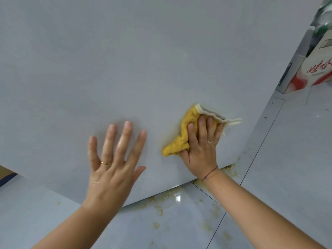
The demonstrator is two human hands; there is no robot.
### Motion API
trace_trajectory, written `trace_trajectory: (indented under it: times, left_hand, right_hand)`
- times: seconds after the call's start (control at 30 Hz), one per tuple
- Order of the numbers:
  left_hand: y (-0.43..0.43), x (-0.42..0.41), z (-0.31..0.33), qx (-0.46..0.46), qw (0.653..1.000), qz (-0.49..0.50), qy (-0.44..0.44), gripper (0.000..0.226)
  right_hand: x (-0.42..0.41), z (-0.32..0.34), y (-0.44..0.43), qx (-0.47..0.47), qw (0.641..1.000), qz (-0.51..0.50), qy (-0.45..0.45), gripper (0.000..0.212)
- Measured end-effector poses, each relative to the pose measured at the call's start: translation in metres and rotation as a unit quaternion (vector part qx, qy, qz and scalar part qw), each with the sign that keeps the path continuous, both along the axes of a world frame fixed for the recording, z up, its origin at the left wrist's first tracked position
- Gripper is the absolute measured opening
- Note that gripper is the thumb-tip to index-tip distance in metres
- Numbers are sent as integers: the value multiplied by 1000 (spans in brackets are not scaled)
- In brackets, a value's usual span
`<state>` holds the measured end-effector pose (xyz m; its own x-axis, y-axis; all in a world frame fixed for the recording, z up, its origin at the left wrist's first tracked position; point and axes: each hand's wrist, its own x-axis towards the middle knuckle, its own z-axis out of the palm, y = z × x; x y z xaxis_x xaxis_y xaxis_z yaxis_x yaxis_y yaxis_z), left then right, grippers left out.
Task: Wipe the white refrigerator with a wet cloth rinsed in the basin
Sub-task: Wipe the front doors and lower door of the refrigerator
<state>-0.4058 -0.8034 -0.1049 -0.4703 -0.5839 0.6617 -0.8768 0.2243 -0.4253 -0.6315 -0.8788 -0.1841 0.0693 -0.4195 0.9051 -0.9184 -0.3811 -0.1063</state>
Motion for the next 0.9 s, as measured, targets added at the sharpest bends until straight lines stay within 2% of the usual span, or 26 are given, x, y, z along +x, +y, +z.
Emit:
trace_trajectory:
  times: [0.13, 0.23, 0.37, 0.5, 0.63, 0.73, 0.8, 0.9]
  left_hand:
    - [-5, -23, -4, 24, 998, -19, -47, 95]
    - [-9, -32, -7, 35, 997, -18, -64, 95]
    - [-11, -38, -11, 36, 995, -25, -87, 93]
    - [-14, -40, -13, 26, 994, -28, -103, 93]
    - [-18, -45, -12, 29, 993, -37, -110, 90]
    - [-22, -53, -10, 25, 993, -45, -108, 86]
    - [-24, -53, -7, 19, 993, -43, -110, 83]
    - [-26, -55, -6, 12, 992, -50, -116, 75]
  right_hand:
    - [4, -40, 9, 34, 999, -25, -17, 92]
    - [4, -70, 21, 84, 995, -32, -38, 83]
    - [11, -89, 33, 148, 981, -51, -112, 70]
    - [18, -58, 30, 155, 966, -42, -200, 65]
    - [-2, 22, 5, 98, 947, -27, -303, 67]
    - [-17, 76, -11, 57, 917, -35, -392, 72]
    - [-18, 84, -14, 44, 915, -34, -399, 72]
    - [-21, 53, -14, 58, 910, -51, -407, 72]
